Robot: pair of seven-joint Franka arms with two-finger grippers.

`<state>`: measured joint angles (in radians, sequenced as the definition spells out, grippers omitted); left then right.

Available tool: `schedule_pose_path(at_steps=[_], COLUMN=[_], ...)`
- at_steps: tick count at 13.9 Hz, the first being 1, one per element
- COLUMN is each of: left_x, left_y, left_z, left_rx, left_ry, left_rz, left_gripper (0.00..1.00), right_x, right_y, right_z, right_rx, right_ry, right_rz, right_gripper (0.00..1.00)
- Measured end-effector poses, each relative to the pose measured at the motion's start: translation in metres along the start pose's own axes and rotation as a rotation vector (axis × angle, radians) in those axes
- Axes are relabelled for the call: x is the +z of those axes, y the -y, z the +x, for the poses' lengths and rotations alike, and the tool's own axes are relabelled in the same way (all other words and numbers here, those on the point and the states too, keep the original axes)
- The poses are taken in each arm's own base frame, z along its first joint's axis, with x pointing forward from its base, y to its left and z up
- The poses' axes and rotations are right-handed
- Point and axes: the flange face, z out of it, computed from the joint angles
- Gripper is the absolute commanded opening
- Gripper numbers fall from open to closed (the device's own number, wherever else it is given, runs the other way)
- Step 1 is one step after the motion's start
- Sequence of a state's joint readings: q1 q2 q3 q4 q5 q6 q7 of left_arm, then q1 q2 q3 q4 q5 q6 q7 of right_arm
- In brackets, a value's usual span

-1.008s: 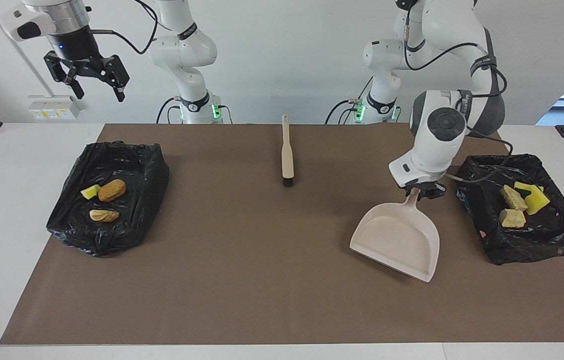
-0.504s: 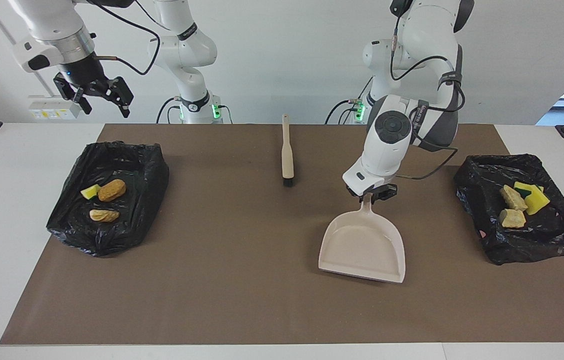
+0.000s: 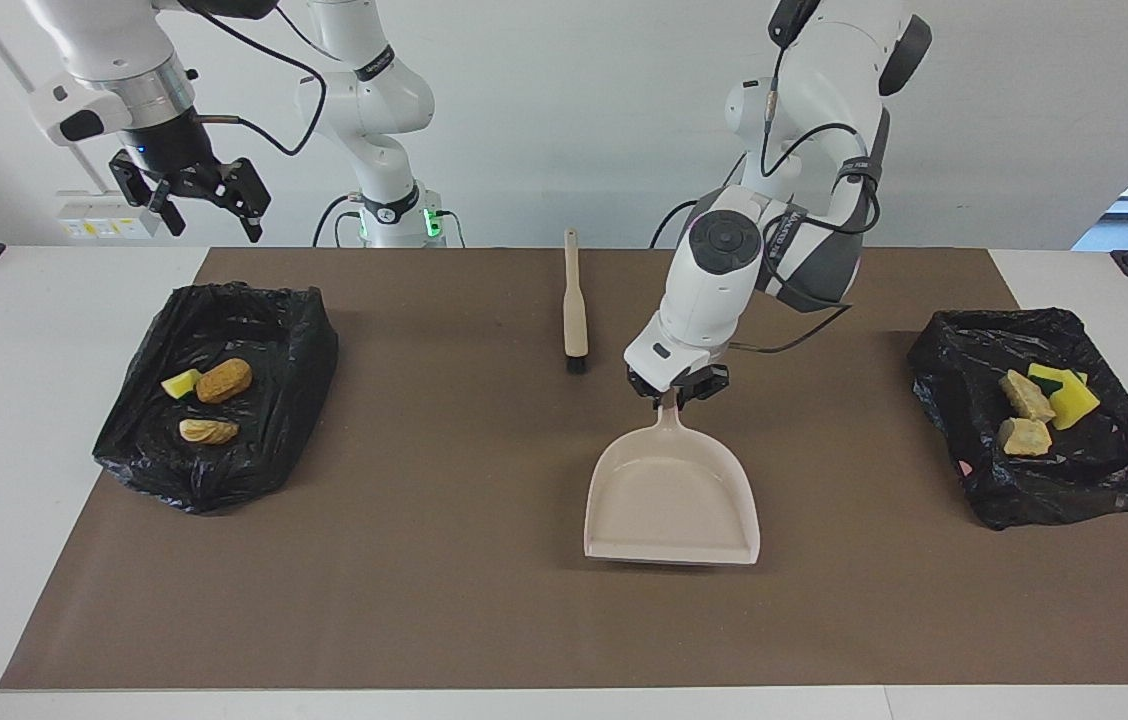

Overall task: Sweep and dump trash in bin
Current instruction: 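Bring the empty dustpan back with the left gripper and set it down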

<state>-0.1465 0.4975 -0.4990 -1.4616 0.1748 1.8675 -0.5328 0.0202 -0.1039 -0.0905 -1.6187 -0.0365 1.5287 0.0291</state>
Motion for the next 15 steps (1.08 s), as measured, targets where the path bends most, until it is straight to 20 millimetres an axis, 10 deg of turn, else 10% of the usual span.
schedule_pose_path(at_steps=[8,15], left_x=[0.042,0.06], left_y=[-0.069,-0.076], left_z=[0.014,0.012], left_rx=[0.027,0.036], left_ry=[0.013,0.037], left_rz=[-0.026,-0.019], left_gripper=[0.0,0.0], right_x=[0.0,0.004], right_y=[0.0,-0.001], right_z=[0.0,0.002], right_rx=[0.0,0.002], right_ry=[0.0,0.007], right_rz=[0.001,0.0], right_gripper=[1.0,1.0])
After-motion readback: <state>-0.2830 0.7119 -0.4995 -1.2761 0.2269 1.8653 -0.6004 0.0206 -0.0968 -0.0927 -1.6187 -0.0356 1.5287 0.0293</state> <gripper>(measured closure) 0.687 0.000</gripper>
